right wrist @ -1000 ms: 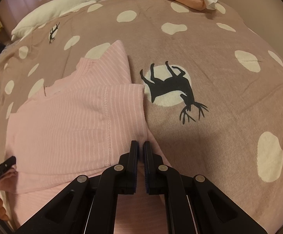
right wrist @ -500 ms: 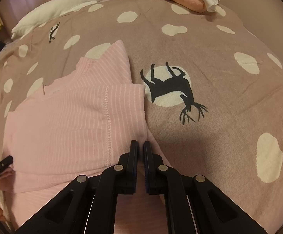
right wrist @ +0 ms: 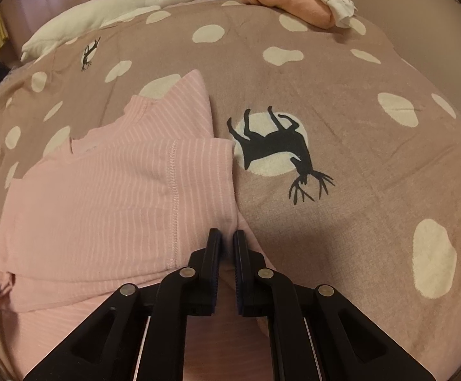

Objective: Fold small clothes

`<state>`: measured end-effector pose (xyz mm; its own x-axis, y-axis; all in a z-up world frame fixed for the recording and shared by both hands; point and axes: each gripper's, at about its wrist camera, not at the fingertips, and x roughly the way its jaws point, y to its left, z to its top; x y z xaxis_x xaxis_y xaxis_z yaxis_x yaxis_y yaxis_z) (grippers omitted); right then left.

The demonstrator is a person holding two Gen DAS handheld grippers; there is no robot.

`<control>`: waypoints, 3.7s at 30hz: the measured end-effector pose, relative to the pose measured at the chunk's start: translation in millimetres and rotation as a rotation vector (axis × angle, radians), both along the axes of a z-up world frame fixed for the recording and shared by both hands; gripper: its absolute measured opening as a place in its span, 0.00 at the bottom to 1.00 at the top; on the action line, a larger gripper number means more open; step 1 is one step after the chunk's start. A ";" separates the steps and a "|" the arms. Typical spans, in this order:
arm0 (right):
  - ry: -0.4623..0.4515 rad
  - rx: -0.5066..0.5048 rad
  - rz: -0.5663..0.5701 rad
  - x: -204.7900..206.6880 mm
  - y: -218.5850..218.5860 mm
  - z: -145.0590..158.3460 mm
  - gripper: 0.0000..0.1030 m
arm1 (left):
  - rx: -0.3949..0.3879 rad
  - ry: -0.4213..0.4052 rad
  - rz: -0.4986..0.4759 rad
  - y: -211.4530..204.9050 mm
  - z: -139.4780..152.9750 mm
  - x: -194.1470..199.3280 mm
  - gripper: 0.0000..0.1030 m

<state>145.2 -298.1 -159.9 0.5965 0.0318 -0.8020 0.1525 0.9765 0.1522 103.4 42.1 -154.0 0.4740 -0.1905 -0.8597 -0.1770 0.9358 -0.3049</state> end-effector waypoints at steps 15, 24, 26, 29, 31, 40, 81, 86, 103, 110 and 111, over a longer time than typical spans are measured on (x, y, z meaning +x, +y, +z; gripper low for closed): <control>-0.115 0.064 0.050 -72.5 -20.2 39.7 0.59 | -0.059 -0.056 -0.106 -16.9 15.9 -53.7 0.75; -0.221 0.124 0.087 -143.7 -43.9 51.7 0.80 | -0.125 -0.026 -0.184 -28.7 -3.8 -90.6 0.76; -0.209 0.126 0.086 -156.8 -47.1 45.6 0.80 | -0.146 -0.005 -0.185 -26.4 -10.6 -97.4 0.75; -0.178 0.126 0.094 -174.1 -49.6 32.8 0.80 | -0.169 0.000 -0.197 -24.3 -15.3 -109.3 0.75; -0.146 0.127 0.098 -184.0 -49.6 21.7 0.80 | -0.170 -0.005 -0.209 -24.9 -15.7 -117.7 0.75; -0.048 0.197 0.036 -214.3 -64.6 -14.5 0.78 | -0.203 0.002 -0.265 -30.6 -25.5 -150.7 0.70; -0.142 0.390 0.228 -222.7 -60.7 15.9 0.07 | -0.539 -0.061 -0.300 -17.0 3.1 -160.0 0.07; -0.160 0.459 0.203 -199.3 -56.3 18.3 0.07 | -0.591 -0.077 -0.268 -9.0 14.4 -140.9 0.07; -0.127 0.347 -0.040 -129.5 -74.8 0.6 0.07 | -0.498 -0.026 -0.099 8.8 -8.9 -55.3 0.11; -0.198 0.300 -0.059 -143.4 -82.3 16.0 0.07 | -0.434 -0.126 -0.038 31.1 14.5 -72.1 0.36; -0.205 0.287 -0.067 -144.8 -83.6 18.4 0.07 | -0.421 -0.153 -0.040 34.1 20.1 -76.4 0.36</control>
